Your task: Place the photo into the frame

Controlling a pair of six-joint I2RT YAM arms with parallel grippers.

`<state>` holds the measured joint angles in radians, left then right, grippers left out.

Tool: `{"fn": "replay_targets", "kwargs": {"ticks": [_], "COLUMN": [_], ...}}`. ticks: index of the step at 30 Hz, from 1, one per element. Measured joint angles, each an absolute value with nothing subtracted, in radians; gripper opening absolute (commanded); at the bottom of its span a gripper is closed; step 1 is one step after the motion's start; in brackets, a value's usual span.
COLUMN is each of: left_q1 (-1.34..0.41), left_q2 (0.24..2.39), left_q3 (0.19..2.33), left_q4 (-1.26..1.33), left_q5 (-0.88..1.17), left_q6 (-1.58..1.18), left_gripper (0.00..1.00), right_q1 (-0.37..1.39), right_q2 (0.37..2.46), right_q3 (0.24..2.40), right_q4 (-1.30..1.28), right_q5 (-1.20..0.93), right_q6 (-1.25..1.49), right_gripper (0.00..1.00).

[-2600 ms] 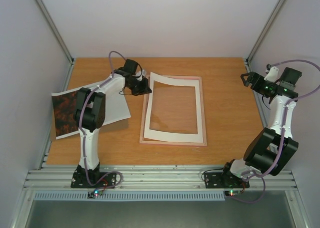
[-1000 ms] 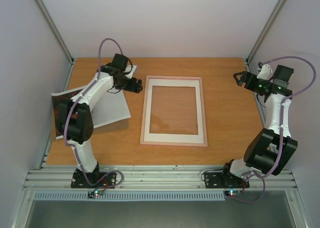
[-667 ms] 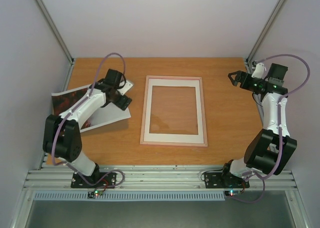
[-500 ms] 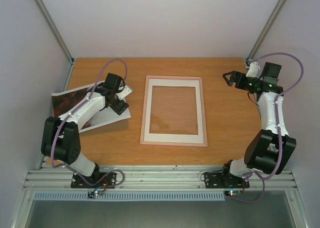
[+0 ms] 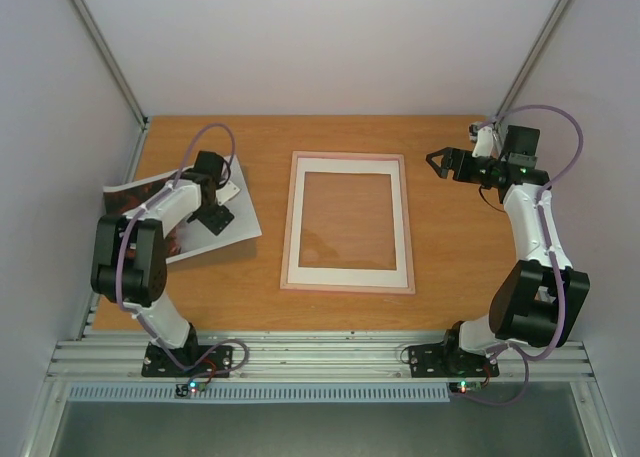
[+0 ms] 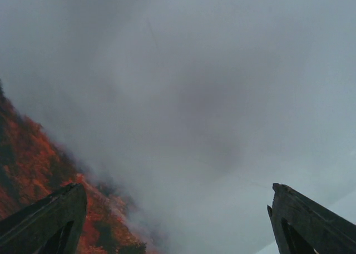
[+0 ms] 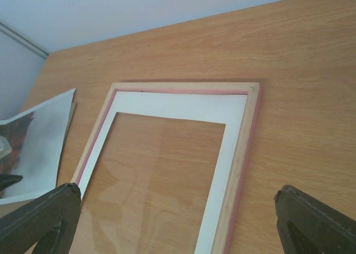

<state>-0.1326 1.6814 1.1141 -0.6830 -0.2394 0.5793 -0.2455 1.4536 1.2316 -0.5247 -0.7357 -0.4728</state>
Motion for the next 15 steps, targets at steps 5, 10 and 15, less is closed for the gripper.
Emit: {"fn": "replay_targets", "kwargs": {"ticks": [5,10,15], "left_q1": [-0.083,-0.084,-0.144], "left_q2": [1.754,1.826,1.937], "left_q3": [1.115,1.171,1.319], "left_q4": [-0.683,-0.721,-0.796], "left_q5": [-0.242,-0.238,-0.231], "left_q6": [0.598,0.625,0.600], "left_gripper": [0.87,0.84,0.82], "right_q1": [-0.245,-0.245,-0.245], "right_q2": [1.454,1.454,1.454], "right_q3": [1.231,1.231,1.232], "right_q4": [-0.526,-0.529,-0.535], "right_q5": [-0.729,-0.724,-0.714], "right_q6": [-0.477,-0.478,-0.480], "right_gripper": [0.95,0.95,0.95]}}
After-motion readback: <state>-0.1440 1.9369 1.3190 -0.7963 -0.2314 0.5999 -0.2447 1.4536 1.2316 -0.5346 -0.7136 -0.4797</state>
